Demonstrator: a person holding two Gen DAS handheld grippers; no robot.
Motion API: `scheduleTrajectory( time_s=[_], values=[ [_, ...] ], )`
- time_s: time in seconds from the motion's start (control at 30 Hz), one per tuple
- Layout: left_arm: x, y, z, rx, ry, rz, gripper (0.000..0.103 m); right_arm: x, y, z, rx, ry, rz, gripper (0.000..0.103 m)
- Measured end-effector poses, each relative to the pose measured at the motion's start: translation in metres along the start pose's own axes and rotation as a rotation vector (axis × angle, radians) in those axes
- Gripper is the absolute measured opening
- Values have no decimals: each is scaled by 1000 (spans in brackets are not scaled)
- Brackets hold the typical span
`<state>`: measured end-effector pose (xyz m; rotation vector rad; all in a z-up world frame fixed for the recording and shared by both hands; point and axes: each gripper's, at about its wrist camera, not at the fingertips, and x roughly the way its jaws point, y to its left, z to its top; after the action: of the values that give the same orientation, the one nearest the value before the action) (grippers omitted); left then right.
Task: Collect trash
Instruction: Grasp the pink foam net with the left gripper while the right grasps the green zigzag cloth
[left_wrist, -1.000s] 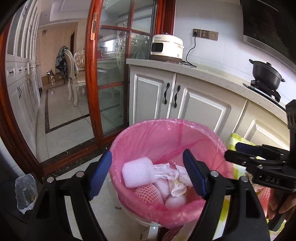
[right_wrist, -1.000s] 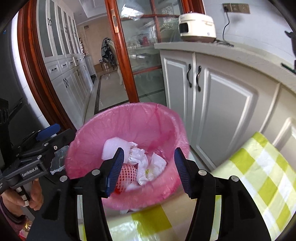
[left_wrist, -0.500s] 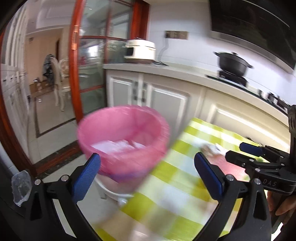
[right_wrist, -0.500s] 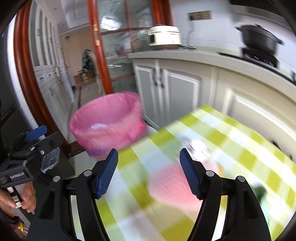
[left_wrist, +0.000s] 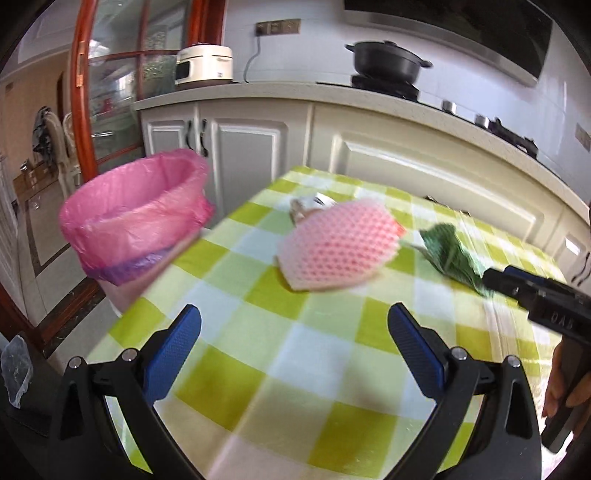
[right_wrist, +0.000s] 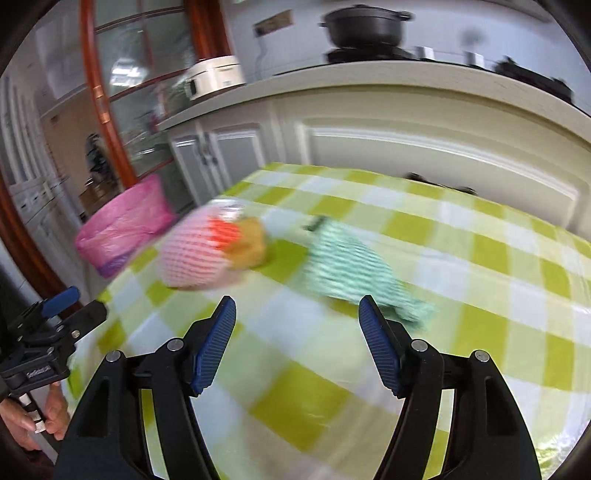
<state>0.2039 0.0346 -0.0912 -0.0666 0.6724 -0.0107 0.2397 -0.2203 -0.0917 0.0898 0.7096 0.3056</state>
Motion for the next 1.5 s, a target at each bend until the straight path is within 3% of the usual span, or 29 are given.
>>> scheduleTrajectory(
  time_s=[0.4, 0.87, 1.03, 1.27, 1.5],
  values=[
    [7, -3, -7, 23, 18, 10, 98, 8, -47, 17, 75, -23, -64, 66],
    [20, 8, -2, 4, 45, 22, 98, 83, -27, 30, -40, 141, -107, 65],
    [24, 16, 0, -13, 50, 25, 98, 95, -23, 27, -68, 172, -121, 55],
    [36, 13, 12, -6, 60, 23, 98, 91, -17, 24, -102, 159, -141, 18],
    [63, -3, 39, 33, 64, 3, 98, 67, -11, 22, -71, 107, -121, 16]
  ],
)
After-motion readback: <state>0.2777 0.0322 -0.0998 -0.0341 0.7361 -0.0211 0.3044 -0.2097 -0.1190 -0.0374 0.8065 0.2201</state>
